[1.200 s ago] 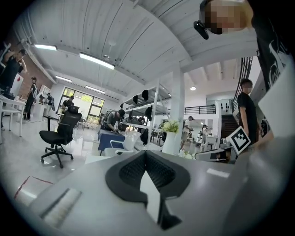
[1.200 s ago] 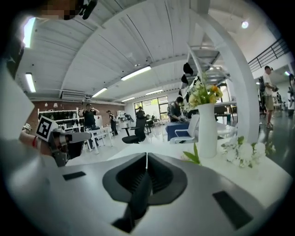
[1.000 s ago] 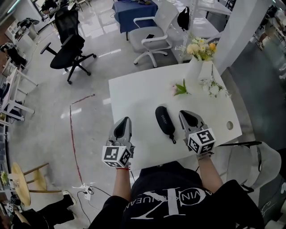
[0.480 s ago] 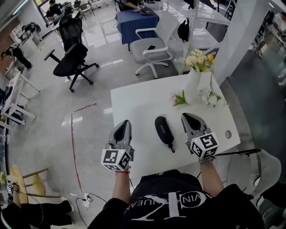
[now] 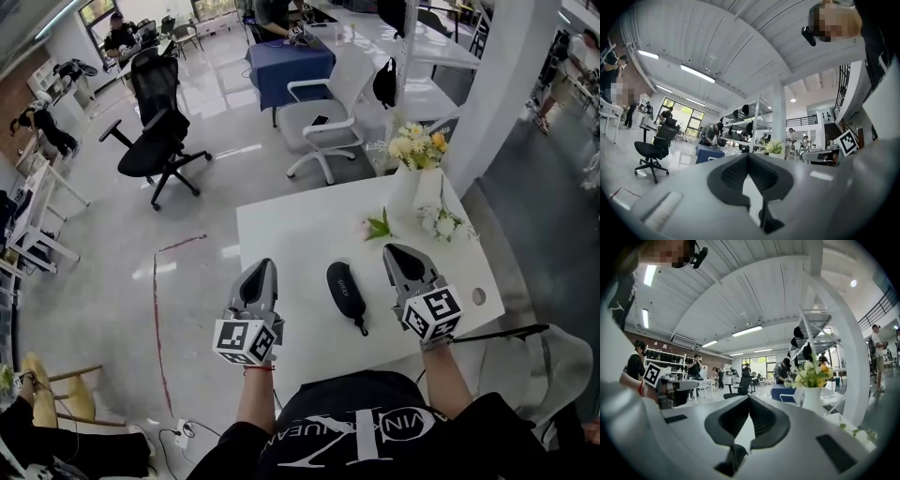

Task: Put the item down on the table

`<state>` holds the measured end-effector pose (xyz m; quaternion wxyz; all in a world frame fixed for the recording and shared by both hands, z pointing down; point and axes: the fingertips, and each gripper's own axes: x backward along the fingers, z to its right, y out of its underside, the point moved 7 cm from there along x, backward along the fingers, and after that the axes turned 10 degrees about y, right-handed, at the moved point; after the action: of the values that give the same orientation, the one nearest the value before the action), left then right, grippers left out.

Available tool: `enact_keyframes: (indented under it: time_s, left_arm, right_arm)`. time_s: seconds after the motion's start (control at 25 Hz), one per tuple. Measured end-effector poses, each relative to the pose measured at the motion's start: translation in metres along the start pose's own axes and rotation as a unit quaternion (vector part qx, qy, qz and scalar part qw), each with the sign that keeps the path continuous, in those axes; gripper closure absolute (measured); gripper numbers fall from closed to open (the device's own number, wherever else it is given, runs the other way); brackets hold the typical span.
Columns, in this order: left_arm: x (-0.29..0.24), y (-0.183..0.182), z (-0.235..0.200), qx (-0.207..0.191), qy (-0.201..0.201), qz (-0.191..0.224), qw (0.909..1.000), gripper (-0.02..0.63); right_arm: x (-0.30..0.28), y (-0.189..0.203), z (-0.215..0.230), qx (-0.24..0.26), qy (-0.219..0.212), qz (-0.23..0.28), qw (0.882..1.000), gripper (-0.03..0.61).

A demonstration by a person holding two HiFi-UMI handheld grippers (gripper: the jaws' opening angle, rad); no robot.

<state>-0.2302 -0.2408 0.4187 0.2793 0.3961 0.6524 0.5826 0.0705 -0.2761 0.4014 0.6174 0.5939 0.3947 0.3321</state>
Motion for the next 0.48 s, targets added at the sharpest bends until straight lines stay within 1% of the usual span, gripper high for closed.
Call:
enact_keyframes:
  time_s: [0.48]
  left_arm:
    - [0.0033, -0.0104, -0.0019, 0.005, -0.011, 0.014, 0.9998, 0.604]
  right_arm:
    - [0.0013, -0.0078, 0.0024, 0.000, -0.003, 0.007, 1.000, 0.565]
